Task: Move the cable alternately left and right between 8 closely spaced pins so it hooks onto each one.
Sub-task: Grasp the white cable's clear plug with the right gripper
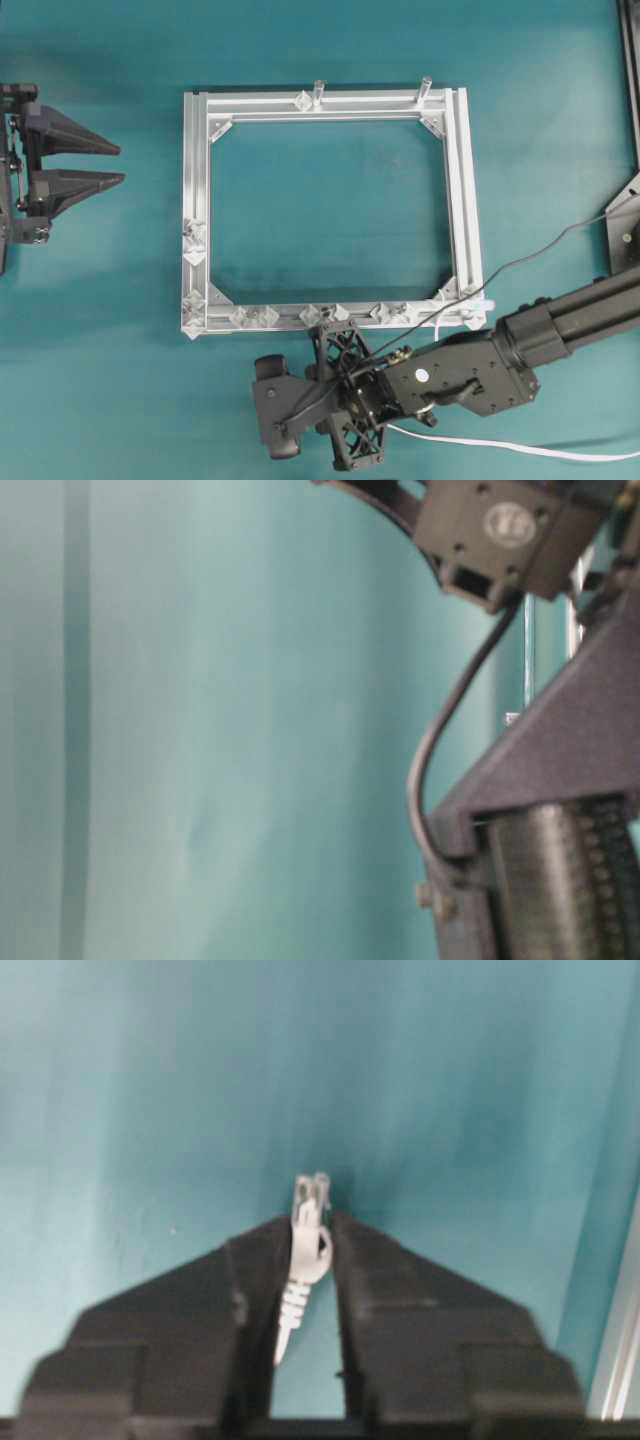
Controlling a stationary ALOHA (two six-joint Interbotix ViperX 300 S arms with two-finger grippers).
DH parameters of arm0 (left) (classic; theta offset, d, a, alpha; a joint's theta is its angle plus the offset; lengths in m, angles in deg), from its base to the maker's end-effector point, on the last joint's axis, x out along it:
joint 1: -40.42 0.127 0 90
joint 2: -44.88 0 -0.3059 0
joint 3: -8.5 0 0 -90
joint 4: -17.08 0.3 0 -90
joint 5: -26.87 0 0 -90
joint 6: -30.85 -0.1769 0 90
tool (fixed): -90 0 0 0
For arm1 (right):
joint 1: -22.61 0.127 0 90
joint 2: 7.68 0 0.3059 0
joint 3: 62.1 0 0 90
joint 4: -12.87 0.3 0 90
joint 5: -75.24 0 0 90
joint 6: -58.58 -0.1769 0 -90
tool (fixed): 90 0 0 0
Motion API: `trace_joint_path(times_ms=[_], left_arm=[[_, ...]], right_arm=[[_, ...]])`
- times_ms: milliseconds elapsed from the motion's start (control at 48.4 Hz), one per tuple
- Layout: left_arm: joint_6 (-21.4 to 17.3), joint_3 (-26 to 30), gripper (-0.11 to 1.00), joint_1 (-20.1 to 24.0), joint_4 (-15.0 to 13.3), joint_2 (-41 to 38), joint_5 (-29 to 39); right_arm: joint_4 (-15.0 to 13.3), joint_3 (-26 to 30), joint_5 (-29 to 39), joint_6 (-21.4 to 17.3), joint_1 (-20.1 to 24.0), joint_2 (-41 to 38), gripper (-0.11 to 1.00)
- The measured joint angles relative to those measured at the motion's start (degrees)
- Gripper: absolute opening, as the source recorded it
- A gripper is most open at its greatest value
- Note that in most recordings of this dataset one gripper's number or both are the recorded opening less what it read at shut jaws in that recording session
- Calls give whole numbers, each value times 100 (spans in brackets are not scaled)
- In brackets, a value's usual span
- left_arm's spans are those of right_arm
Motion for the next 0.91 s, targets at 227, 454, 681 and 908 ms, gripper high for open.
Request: trace_joint_path(times_ms=[227,454,681,908], left_arm=[[0,-9,53,0,0,0,0],[0,-9,53,-9,0,0,-9],[0,-9,53,-9,0,0,-9],[0,-18,53,-9,0,0,-9]], right_arm=[[0,26,44,-18,35,0,14],[0,70,650,-70,53,70,14],[-18,-264,1318,-1151,88,686,14],[-431,-844,1345,-2707,237,1310,14]])
